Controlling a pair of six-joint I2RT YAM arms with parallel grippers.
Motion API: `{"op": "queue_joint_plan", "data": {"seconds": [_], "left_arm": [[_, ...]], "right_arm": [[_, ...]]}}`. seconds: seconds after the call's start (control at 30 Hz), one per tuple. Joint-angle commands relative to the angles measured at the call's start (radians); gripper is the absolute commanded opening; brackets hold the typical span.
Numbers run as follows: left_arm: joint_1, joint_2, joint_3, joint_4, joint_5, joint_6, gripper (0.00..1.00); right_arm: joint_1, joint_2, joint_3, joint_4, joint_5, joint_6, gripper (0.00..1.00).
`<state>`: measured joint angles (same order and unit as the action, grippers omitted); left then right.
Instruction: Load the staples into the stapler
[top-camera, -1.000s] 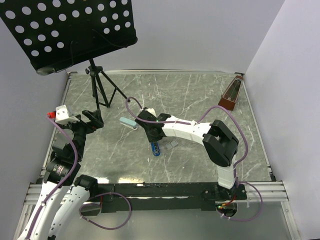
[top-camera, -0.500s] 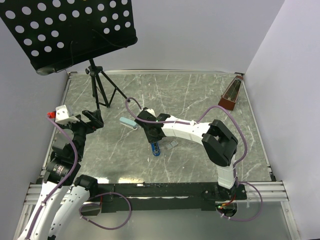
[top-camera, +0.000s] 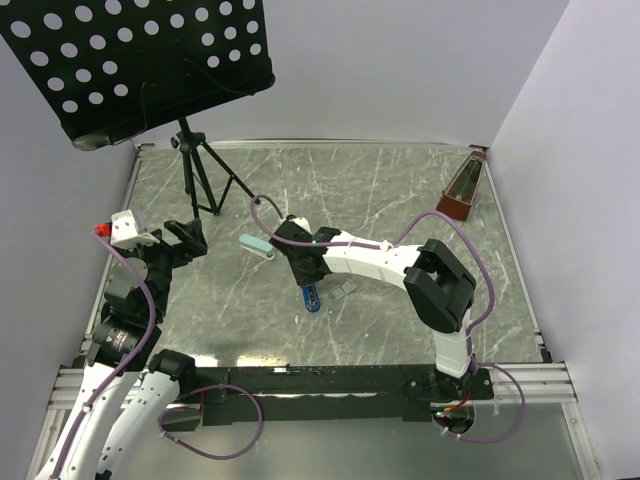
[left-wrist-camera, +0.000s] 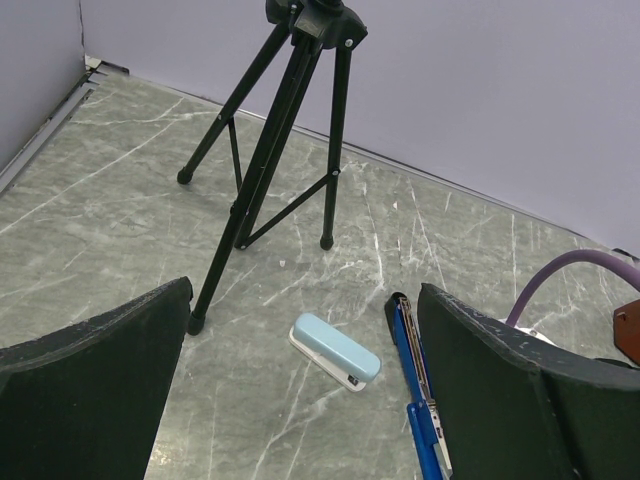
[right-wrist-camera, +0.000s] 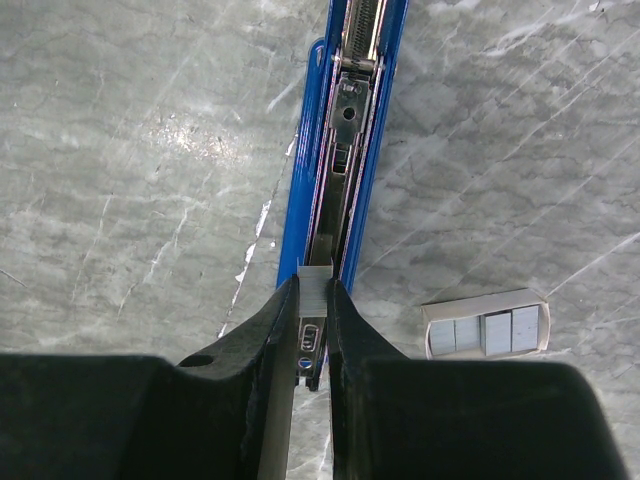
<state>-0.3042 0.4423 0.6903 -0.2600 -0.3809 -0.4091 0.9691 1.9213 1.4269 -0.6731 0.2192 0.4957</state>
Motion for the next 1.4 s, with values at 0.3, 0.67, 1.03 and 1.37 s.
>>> {"op": "queue_joint_plan", "data": {"seconds": [0.3, 0.67, 1.03, 1.37], "left_arm": [[0.005, 0.003, -0.006, 0.021, 0.005, -0.010, 0.99], [0.005, 0.006, -0.006, 0.021, 0.005, -0.010, 0.99], [0.005, 0.006, -0.006, 0.022, 0.007, -0.010, 0.99], [0.005, 0.007, -0.006, 0.022, 0.008, -0.010, 0.99]], "right_arm": [[-0.001, -0.024, 0.026, 0.003, 0.031, -0.005, 0.14], [0.000, -0.013, 0.023, 0.007, 0.028, -0.008, 0.13], [0.000, 0.010, 0.026, 0.000, 0.029, -0.011, 0.14], [0.000, 0.027, 0.027, 0.004, 0.019, -0.014, 0.13]]}}
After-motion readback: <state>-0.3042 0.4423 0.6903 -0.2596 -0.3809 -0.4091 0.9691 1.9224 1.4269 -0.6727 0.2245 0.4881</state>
